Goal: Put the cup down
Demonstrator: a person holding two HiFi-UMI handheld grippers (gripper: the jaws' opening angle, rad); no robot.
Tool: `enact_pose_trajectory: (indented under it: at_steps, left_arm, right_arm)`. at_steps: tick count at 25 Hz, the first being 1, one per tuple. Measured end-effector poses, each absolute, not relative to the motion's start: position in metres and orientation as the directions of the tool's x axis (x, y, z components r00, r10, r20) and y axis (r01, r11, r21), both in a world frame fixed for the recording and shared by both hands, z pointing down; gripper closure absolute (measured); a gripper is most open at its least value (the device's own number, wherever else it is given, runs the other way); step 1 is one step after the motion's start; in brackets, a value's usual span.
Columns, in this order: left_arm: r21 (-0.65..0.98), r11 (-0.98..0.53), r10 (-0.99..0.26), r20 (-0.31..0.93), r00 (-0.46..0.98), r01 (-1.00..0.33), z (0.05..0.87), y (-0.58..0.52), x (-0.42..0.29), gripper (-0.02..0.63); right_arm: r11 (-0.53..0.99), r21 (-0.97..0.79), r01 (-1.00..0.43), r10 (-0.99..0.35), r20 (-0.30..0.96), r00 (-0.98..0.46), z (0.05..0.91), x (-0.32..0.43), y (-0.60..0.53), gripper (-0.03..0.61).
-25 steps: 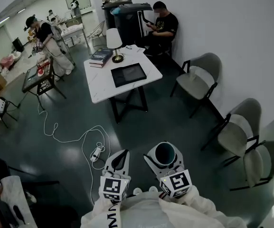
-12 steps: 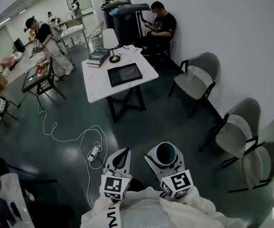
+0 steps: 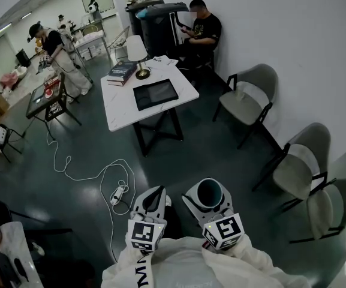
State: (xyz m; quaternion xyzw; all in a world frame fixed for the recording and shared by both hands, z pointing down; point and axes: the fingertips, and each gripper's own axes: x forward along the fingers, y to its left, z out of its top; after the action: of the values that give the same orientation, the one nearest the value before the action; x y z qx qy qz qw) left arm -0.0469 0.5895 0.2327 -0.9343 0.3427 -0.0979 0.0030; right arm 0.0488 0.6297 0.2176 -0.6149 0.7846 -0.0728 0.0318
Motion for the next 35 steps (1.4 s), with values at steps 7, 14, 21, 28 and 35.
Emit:
enact_pose_trajectory:
  at_steps: [7, 14, 21, 28, 35]
  left_arm:
    - [-0.065, -0.769, -0.635, 0.191, 0.749, -0.636, 0.247, 0.549, -0.043, 0.603]
    - [-0.054, -0.758, -0.647, 0.198, 0.737, -0.651, 0.251, 0.487, -0.049, 0.603]
    - [-0.052, -0.750, -0.654, 0.210, 0.727, -0.659, 0.258, 0.431, -0.053, 0.603]
    - [-0.034, -0.761, -0.636, 0.238, 0.734, -0.648, 0.267, 0.378, -0.050, 0.603]
    - [-0.028, -0.763, -0.630, 0.259, 0.732, -0.646, 0.268, 0.317, -0.055, 0.603]
  right_arm:
    - [0.226, -0.144, -0.963, -0.970, 0.060, -0.236, 0.228, 0.053, 0.590, 0.186]
    - [0.232, -0.148, -0.961, -0.967, 0.072, -0.245, 0.233, 0.051, 0.528, 0.186]
    - [0.240, -0.146, -0.960, -0.962, 0.093, -0.255, 0.239, 0.046, 0.471, 0.186]
    - [0.229, -0.166, -0.959, -0.960, 0.126, -0.251, 0.251, 0.048, 0.416, 0.186]
    - [0.225, -0.177, -0.958, -0.958, 0.141, -0.251, 0.251, 0.043, 0.354, 0.186]
